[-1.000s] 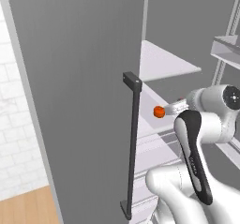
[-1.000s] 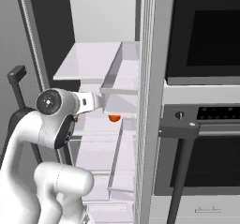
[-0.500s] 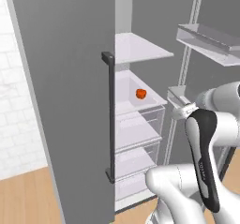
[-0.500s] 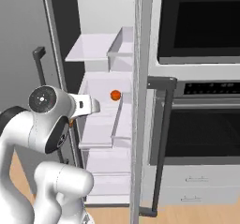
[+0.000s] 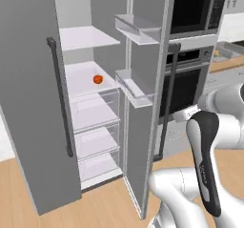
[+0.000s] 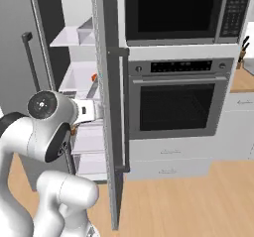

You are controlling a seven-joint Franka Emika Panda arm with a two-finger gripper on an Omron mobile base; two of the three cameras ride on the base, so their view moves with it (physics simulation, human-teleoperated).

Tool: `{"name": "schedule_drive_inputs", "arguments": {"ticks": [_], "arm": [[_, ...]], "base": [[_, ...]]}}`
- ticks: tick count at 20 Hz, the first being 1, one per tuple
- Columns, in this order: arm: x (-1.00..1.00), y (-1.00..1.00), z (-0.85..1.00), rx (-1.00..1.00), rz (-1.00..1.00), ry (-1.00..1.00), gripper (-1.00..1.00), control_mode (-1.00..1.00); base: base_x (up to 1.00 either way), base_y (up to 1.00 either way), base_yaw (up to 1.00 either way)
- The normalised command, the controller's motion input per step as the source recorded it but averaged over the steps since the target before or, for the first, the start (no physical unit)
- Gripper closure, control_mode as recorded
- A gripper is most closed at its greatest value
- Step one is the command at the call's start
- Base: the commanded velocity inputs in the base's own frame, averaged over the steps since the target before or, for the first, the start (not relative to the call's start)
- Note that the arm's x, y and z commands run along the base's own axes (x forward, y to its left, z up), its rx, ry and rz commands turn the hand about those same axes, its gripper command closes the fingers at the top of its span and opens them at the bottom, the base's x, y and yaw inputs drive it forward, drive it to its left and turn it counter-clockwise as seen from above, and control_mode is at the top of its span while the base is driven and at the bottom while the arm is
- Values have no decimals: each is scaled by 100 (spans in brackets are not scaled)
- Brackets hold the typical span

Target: Place one squash and one chicken drumstick in each tupperware on the nearby counter, to pack two identical lunches.

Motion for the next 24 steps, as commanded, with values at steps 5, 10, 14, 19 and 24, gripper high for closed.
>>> {"name": "schedule_drive_inputs", "arguments": {"ticks": [5, 10, 14, 19, 24], "arm": [[0, 0, 0, 0, 0, 0, 100, 100], [0, 0, 0, 0, 0, 0, 100, 100], [0, 0, 0, 0, 0, 0, 100, 100], [0, 0, 0, 0, 0, 0, 100, 100], [0, 0, 0, 0, 0, 0, 100, 100]], "base": [[-6, -100, -29], [66, -100, -31], [100, -100, -17], [100, -100, -9], [100, -100, -13]]}}
